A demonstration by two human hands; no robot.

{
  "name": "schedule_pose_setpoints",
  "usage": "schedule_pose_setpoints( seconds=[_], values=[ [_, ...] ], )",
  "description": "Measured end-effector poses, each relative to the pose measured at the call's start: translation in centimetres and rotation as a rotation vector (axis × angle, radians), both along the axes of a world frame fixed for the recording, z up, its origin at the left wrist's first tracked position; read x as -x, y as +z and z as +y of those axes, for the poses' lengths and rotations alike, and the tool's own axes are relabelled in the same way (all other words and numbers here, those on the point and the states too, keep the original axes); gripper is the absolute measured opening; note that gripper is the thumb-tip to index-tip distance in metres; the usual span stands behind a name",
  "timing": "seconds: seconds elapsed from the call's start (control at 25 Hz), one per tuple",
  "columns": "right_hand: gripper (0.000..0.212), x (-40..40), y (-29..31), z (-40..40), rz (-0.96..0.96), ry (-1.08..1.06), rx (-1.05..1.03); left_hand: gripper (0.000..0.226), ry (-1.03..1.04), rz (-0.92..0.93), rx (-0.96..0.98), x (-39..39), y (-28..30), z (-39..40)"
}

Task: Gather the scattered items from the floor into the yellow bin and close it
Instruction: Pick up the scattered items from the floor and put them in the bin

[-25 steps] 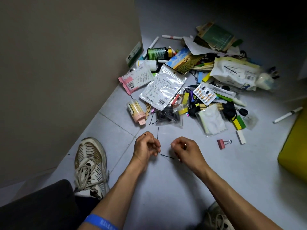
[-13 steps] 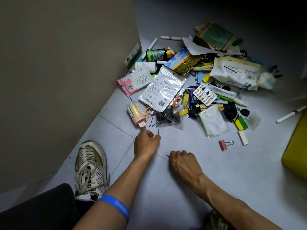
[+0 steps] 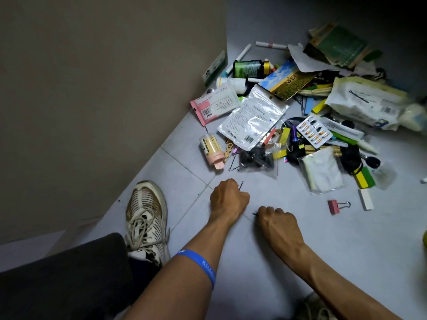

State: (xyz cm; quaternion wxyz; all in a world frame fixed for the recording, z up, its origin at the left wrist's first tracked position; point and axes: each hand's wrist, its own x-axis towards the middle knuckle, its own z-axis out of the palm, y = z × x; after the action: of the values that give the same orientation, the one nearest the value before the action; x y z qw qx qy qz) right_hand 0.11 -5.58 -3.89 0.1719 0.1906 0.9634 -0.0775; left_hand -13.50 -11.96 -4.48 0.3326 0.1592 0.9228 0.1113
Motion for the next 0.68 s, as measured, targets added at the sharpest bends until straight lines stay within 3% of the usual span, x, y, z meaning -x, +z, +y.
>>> schedule_pose_setpoints(
  seconds=[0.2, 0.36, 0.4, 0.56, 0.68],
  values=[
    [0.035, 0.1, -0.7, 0.1, -0.036, -0.027, 0.011, 0.027, 0.054, 0.081, -0.027, -0.4, -0.4, -1.9],
    [0.019, -0.1, -0.6, 0.0, -0.12, -0.041, 0.023, 0.017, 0.005, 0.145, -0.034, -0.8, -0.6, -1.2],
    [0.009, -0.2, -0.7, 0.2, -0.122, -0.07, 0.038, 0.015, 0.003, 0.131, -0.03, -0.7, -0.5, -0.9],
    [0.014, -1.2, -0.3, 0.9, -0.083, -0.09, 0.146, 0.013, -0.012, 0.018, -0.02, 0.1, -0.5, -0.4],
    [0.011, -0.7, -0.1, 0.9, -0.136, -0.057, 0.192, 0.023, 0.114, -0.11, -0.076, 0.2, -0.2, -0.3]
  ],
)
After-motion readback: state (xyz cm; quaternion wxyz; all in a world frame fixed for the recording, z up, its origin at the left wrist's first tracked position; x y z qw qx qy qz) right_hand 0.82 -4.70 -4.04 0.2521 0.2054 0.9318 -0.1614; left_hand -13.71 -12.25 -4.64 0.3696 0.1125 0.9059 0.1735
